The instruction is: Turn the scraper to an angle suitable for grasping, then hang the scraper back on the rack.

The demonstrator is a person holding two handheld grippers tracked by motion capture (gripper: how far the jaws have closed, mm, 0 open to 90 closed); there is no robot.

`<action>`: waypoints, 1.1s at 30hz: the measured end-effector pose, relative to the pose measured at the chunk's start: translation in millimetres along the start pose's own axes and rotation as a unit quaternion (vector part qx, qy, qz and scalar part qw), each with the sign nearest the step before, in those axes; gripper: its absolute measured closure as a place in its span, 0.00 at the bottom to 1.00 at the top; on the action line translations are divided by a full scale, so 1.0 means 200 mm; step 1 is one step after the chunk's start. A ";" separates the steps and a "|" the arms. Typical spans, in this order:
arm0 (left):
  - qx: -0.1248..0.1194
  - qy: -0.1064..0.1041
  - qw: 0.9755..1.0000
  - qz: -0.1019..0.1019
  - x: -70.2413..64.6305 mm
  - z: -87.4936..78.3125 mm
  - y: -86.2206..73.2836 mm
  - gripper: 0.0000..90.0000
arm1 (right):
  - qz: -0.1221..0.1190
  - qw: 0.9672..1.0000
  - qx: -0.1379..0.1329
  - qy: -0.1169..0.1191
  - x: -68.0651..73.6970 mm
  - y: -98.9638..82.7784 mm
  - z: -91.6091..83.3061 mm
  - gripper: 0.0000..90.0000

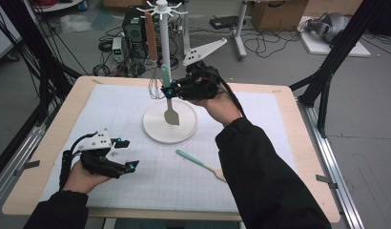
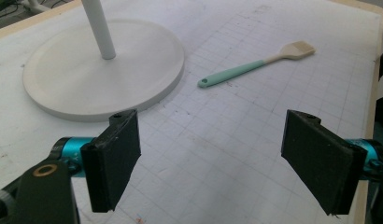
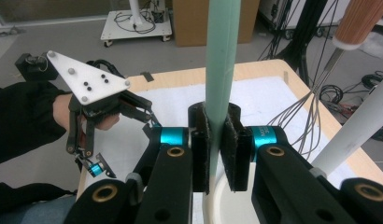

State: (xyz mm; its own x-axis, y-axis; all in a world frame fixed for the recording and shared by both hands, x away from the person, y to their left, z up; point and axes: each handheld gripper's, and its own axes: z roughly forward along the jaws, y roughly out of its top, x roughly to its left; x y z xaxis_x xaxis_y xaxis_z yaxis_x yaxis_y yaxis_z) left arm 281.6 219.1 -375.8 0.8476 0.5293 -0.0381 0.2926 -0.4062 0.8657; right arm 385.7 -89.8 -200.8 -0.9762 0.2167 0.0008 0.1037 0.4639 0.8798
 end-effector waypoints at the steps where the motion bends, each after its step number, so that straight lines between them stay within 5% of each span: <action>1: -0.002 0.001 1.000 0.000 0.00 0.00 0.00 0.22 | 0.000 1.000 -0.001 0.000 0.00 0.00 0.00 0.92; 33: -0.004 0.011 1.000 -0.004 0.02 -0.03 -0.01 0.22 | -0.006 1.000 -0.019 0.005 -0.15 0.23 -0.05 0.92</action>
State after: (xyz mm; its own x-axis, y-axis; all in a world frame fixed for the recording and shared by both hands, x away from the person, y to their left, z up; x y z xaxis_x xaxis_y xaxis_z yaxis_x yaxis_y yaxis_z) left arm 281.1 226.7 -374.5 0.8354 0.5486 -0.0340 0.2957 -0.3966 0.8691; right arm 417.8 -84.4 -156.1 -0.9792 0.2027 -0.0053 0.0848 0.4330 0.8974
